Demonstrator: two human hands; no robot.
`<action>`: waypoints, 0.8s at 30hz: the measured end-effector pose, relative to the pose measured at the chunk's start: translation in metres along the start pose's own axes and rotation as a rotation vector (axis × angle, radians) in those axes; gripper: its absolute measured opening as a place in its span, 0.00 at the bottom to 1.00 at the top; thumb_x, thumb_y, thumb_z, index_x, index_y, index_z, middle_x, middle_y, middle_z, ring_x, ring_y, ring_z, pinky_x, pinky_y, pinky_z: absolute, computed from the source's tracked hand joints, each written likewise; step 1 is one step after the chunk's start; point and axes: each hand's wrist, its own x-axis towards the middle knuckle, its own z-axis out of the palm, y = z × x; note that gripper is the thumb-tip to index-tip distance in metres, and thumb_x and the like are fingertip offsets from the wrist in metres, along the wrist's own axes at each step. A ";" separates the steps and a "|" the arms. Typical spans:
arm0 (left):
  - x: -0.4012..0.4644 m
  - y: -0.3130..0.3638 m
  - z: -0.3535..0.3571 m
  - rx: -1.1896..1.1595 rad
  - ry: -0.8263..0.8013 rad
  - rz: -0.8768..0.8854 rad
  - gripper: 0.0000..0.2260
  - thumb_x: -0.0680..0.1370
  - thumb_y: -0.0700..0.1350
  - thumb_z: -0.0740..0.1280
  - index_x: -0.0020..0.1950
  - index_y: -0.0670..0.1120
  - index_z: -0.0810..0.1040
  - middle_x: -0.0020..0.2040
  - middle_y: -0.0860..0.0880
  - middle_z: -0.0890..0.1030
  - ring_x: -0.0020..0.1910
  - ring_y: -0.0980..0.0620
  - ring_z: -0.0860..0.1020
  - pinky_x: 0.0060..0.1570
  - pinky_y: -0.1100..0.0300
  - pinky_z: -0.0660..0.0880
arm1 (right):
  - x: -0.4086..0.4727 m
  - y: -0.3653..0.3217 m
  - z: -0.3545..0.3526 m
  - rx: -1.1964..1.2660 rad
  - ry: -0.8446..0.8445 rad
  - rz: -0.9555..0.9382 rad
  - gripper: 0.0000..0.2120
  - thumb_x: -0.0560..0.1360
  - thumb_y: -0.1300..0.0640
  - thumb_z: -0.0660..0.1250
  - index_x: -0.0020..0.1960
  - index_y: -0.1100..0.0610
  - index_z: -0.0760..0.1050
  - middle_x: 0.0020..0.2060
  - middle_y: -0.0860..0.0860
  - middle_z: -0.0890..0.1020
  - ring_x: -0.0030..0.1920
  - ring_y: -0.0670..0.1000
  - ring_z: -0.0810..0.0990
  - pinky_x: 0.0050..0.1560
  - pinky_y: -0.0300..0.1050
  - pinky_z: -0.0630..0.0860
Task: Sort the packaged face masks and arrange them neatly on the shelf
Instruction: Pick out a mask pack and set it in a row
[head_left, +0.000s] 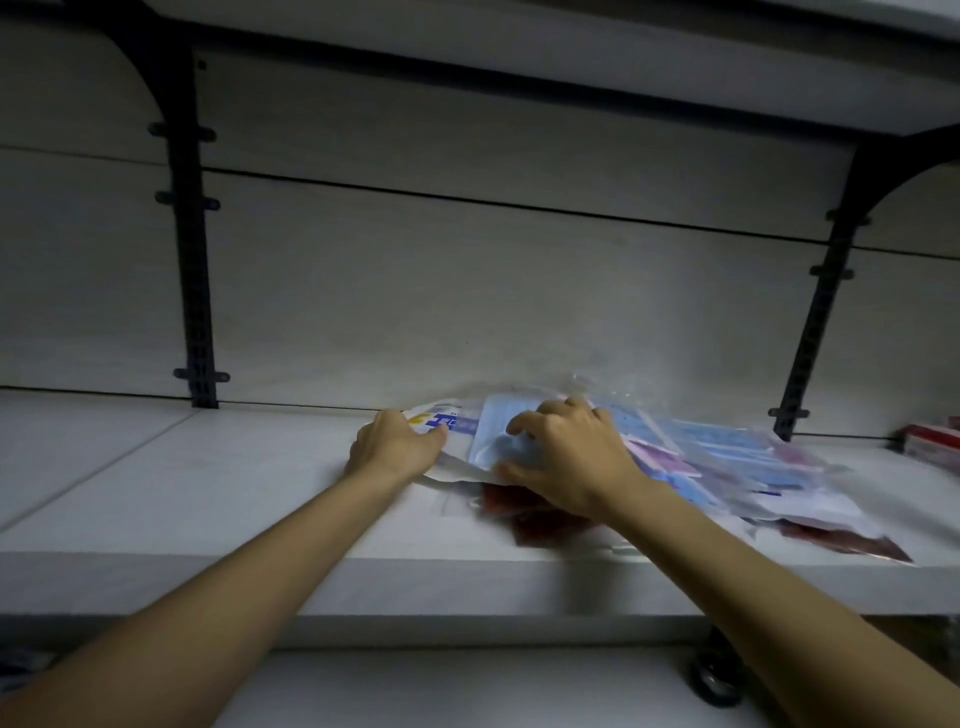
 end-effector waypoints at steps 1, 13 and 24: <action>0.001 0.002 0.002 -0.022 0.004 -0.013 0.17 0.72 0.54 0.69 0.52 0.43 0.79 0.53 0.44 0.80 0.53 0.42 0.77 0.41 0.59 0.68 | 0.000 0.002 -0.001 0.004 0.004 -0.012 0.21 0.75 0.37 0.62 0.65 0.44 0.74 0.61 0.50 0.76 0.64 0.56 0.70 0.60 0.48 0.64; -0.005 0.008 -0.004 -0.393 0.043 -0.035 0.11 0.76 0.39 0.59 0.54 0.41 0.78 0.36 0.43 0.82 0.31 0.48 0.79 0.36 0.61 0.75 | -0.018 0.019 -0.008 0.122 -0.059 0.018 0.17 0.79 0.44 0.55 0.40 0.50 0.76 0.48 0.54 0.77 0.52 0.57 0.75 0.48 0.47 0.68; 0.010 -0.020 -0.019 -0.554 0.018 -0.092 0.12 0.78 0.41 0.58 0.59 0.39 0.74 0.52 0.41 0.81 0.46 0.42 0.81 0.42 0.55 0.79 | -0.002 0.012 -0.003 0.305 -0.053 0.432 0.24 0.70 0.41 0.69 0.60 0.54 0.73 0.56 0.55 0.79 0.60 0.58 0.75 0.56 0.49 0.73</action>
